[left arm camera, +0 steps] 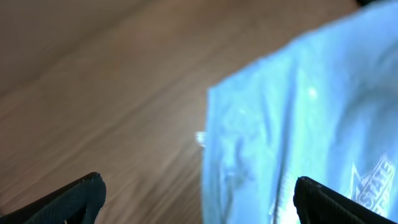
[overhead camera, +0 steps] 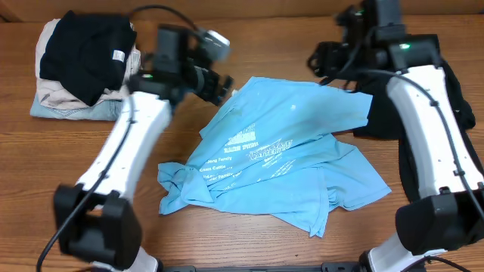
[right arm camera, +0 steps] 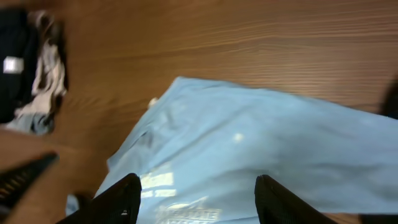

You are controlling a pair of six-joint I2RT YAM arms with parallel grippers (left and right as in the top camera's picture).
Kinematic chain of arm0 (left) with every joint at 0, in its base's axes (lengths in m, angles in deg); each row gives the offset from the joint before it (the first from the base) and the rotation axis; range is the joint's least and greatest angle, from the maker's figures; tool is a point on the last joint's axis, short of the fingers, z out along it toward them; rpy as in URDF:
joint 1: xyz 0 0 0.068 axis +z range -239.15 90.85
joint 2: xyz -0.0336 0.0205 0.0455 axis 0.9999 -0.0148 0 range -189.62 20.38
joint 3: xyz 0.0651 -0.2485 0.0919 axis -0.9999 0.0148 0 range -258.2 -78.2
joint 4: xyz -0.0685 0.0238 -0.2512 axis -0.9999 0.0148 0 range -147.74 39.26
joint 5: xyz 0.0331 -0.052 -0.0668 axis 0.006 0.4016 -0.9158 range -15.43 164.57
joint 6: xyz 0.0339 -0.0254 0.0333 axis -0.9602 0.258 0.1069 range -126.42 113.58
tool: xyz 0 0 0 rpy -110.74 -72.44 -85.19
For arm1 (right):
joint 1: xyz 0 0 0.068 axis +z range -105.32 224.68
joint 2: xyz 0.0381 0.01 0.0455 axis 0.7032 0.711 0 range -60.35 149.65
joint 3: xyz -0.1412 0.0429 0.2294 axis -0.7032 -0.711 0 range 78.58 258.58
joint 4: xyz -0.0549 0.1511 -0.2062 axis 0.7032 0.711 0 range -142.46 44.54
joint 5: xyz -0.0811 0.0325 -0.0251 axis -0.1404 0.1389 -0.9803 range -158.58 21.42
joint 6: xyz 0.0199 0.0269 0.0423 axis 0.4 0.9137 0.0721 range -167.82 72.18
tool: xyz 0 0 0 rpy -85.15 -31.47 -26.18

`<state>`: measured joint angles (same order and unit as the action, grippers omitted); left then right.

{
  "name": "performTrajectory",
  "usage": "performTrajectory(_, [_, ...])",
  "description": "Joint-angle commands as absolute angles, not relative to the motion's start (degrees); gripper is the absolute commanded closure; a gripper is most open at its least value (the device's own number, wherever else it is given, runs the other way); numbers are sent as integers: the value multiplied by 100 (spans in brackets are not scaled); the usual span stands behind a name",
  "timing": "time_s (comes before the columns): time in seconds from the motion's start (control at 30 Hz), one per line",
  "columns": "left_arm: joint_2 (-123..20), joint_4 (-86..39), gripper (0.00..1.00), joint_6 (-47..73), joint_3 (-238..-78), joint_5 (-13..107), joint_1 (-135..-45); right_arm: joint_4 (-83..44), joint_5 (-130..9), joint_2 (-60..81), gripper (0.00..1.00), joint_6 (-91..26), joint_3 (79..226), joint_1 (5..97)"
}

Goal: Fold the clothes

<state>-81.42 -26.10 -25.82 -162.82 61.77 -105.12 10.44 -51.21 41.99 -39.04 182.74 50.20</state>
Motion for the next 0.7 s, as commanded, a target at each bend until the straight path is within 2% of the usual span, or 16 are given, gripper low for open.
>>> performTrajectory(0.0, [-8662, -2604, 0, -3059, -16394, 6712, -10807, 1074, -5141, 4167, 38, -3885, 18364, 4780])
performTrajectory(0.3, [-9442, -2560, 0, -3059, -16394, 7479, -11170, 1125, -5270, 4167, 37, -3924, 18274, 4638])
performTrajectory(0.67, [-9969, -2403, 0, -3000, -16385, 7521, -11167, 1079, -5270, 4169, 37, -3924, 18051, 4638])
